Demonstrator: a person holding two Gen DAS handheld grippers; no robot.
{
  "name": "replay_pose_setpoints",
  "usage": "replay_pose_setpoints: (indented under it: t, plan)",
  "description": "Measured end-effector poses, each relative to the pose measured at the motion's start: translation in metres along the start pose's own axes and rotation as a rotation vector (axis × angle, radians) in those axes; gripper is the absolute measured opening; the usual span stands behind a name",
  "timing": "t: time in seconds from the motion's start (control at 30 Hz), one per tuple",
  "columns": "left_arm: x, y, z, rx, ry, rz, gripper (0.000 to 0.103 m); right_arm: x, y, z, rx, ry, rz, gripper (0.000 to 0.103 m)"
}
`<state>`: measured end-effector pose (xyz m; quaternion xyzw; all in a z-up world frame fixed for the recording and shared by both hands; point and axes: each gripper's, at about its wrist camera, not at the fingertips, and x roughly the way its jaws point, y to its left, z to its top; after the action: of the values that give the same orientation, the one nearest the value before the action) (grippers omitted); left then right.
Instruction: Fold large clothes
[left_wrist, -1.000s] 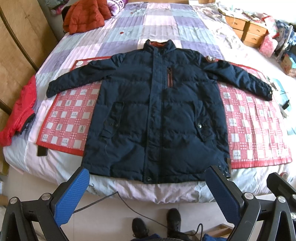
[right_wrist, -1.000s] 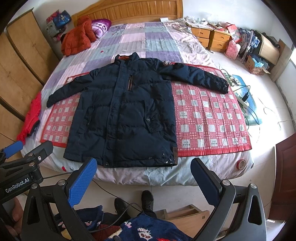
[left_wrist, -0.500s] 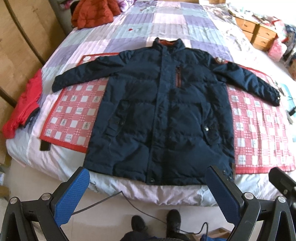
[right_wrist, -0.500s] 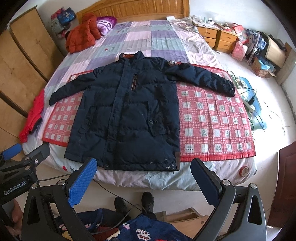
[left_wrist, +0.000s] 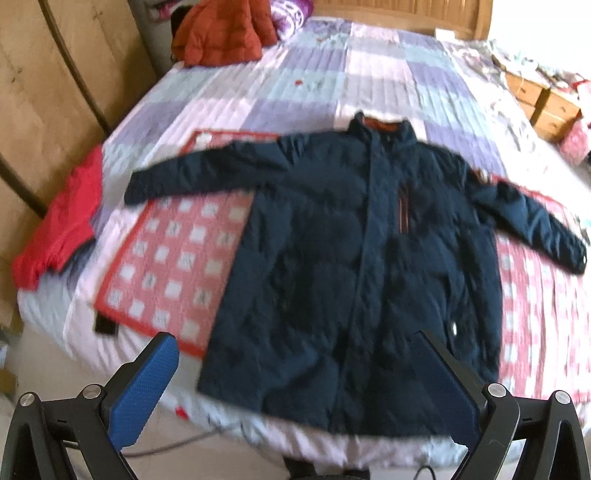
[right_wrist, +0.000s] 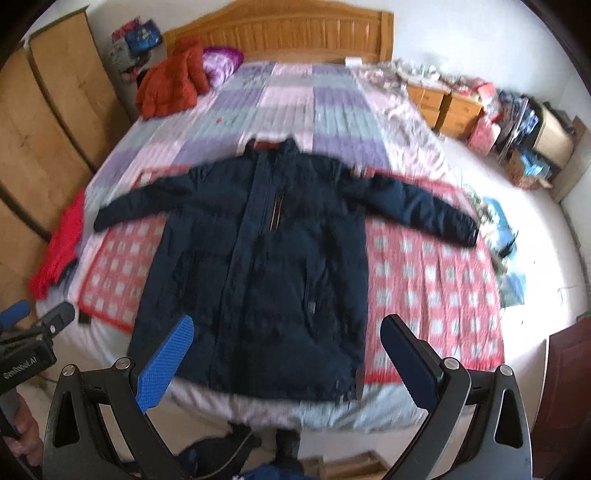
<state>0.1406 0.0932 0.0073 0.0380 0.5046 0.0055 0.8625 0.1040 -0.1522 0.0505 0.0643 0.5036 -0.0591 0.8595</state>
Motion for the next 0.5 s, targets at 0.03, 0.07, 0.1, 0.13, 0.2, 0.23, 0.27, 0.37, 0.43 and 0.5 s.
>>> replay_pose_setpoints:
  t: [0.03,0.07,0.1,0.13,0.2,0.23,0.27,0.37,0.43,0.5]
  plan:
    - [0.004,0.005,0.014,0.002,-0.021,-0.002,0.103,-0.002,0.0,0.013,0.002,-0.022,-0.003,0.103]
    - [0.008,0.011,0.028,0.004,-0.043,-0.001,0.103,-0.004,0.002,0.03,0.003,-0.062,-0.004,0.103]
    - [0.011,0.015,0.037,0.006,-0.056,0.0,0.103,-0.006,0.005,0.047,0.003,-0.113,-0.007,0.103]
    - [0.019,0.019,0.051,0.012,-0.077,0.004,0.103,-0.006,0.007,0.057,0.0,-0.148,-0.01,0.103]
    - [0.042,0.027,0.069,0.033,-0.12,0.014,0.103,0.006,0.017,0.077,-0.03,-0.251,0.011,0.103]
    - [0.054,0.03,0.074,0.045,-0.134,0.019,0.103,0.016,0.019,0.081,-0.048,-0.266,0.02,0.103]
    - [0.075,0.03,0.077,0.068,-0.145,0.018,0.103,0.037,0.023,0.085,-0.073,-0.249,0.015,0.103]
    - [0.142,0.03,0.078,0.124,-0.113,-0.007,0.103,0.108,0.031,0.085,-0.111,-0.125,-0.028,0.103]
    - [0.189,0.024,0.071,0.134,-0.076,-0.003,0.103,0.153,0.031,0.074,-0.106,-0.084,-0.031,0.103]
    - [0.237,0.017,0.063,0.123,-0.018,-0.015,0.103,0.205,0.028,0.058,-0.094,-0.032,-0.015,0.103]
